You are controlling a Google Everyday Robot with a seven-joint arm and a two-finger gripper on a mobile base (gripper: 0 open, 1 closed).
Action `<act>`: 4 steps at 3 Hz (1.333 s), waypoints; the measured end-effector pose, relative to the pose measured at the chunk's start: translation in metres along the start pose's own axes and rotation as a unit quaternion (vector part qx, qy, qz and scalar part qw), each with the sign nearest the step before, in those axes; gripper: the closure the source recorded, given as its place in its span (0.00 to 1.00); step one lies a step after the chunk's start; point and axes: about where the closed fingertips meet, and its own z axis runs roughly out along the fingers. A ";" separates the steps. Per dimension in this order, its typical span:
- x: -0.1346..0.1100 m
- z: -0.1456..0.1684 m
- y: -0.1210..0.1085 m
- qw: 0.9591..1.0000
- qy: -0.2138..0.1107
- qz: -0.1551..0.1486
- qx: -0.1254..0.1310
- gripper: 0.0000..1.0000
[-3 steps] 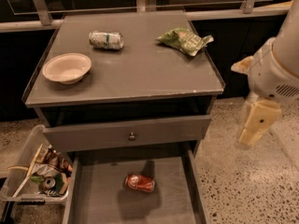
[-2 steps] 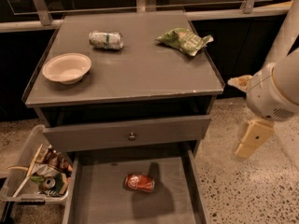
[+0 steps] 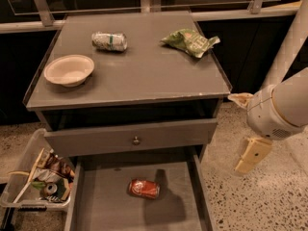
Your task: Pick coke can from middle drawer and place on counter
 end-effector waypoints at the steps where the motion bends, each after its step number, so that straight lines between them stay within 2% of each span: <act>1: -0.004 0.023 0.012 1.000 -0.006 0.002 -0.015 0.00; 2: -0.008 0.074 0.032 0.999 -0.021 0.007 -0.041 0.00; 3: -0.007 0.123 0.048 0.998 -0.043 0.008 -0.049 0.00; 4: 0.004 0.167 0.057 0.997 -0.062 0.011 -0.038 0.00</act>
Offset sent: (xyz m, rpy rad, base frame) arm -0.0063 0.0711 -0.1439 0.1025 0.1279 0.0425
